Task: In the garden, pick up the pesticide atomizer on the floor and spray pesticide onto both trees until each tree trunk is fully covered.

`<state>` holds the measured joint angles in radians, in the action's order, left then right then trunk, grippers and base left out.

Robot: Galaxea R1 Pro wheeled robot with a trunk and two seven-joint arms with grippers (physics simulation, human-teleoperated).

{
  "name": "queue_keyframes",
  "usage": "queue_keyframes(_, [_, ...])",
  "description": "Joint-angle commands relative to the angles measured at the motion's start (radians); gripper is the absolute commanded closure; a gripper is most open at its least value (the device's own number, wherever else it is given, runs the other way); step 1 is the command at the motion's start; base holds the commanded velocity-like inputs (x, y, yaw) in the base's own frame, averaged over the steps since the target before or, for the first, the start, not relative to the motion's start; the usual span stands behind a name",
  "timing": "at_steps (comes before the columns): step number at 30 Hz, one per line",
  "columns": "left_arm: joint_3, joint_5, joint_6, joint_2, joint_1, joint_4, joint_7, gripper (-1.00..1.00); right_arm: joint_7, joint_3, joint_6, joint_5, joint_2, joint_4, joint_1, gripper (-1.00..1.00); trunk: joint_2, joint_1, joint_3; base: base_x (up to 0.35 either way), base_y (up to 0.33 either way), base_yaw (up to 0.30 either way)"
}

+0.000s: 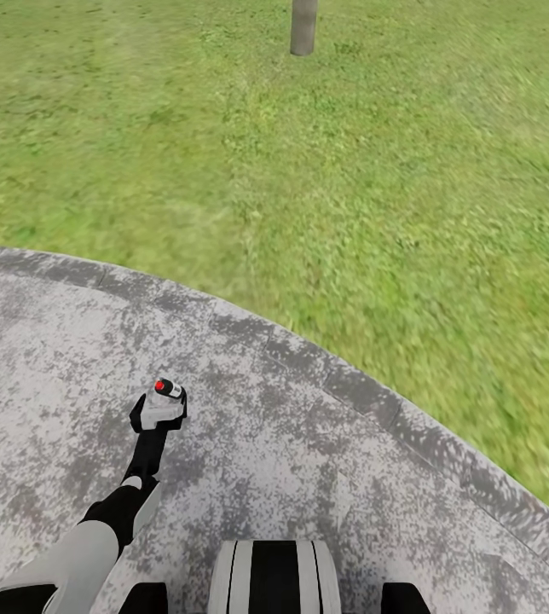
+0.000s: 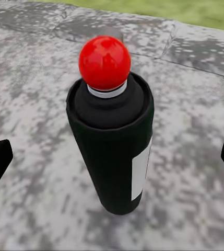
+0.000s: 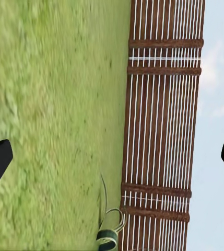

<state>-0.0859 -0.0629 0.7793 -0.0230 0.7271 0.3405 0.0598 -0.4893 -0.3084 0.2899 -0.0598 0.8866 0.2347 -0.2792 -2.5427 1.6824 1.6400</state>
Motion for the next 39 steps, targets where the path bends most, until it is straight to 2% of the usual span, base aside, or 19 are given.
queue_keyframes(1, [0.000,0.000,0.000,0.000,0.000,0.000,0.000,-1.00,0.000,0.000,0.000,0.000,0.000,0.000,0.000,-1.00,0.000,0.000,0.000,0.024,0.000,0.000])
queue_keyframes(39, [0.000,0.000,0.000,-0.001,0.000,-0.001,0.000,-1.00,0.000,0.000,0.001,-0.002,0.000,0.000,0.000,-1.00,0.000,0.000,0.000,0.025,0.000,0.000])
